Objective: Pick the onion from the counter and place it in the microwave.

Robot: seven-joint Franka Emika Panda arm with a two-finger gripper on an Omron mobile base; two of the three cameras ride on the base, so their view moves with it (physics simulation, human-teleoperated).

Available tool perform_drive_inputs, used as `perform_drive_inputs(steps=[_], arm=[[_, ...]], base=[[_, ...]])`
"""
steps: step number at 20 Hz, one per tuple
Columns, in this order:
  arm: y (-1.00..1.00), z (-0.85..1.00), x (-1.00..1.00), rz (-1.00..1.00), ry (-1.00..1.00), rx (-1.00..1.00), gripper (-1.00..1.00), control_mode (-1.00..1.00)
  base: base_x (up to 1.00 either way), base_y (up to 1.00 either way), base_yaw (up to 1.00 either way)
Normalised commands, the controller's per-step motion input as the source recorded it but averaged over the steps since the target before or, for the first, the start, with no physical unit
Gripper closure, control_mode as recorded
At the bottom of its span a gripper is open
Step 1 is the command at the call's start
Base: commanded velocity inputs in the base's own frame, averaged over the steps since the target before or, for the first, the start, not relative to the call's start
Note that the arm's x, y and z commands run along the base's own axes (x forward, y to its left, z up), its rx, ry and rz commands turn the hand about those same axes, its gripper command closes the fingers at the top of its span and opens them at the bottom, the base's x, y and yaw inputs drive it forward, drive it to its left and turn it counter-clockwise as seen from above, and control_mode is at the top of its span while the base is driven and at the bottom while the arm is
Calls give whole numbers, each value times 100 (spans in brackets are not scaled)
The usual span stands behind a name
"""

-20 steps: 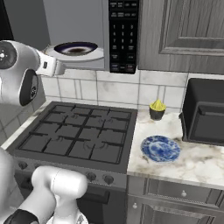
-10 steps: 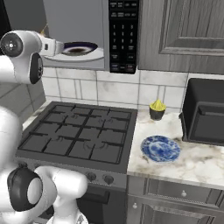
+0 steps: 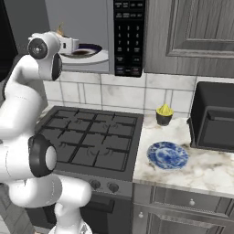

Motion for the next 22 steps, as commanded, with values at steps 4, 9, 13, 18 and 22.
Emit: perform_drive_inputs(steps=[4,9,13,18,22], arm=[[1,-11,79,0,5,-11,100,-100],[0,-3,43,0,23,-14,100,-100],[0,0,21,0,37,-14,100,-100],[1,-13,37,0,23,-6,100,-100],[4,-23,37,0,12,0,100,-100]], base=[[0,0,0],[0,0,0],[0,0,0],[0,0,0],[0,0,0]])
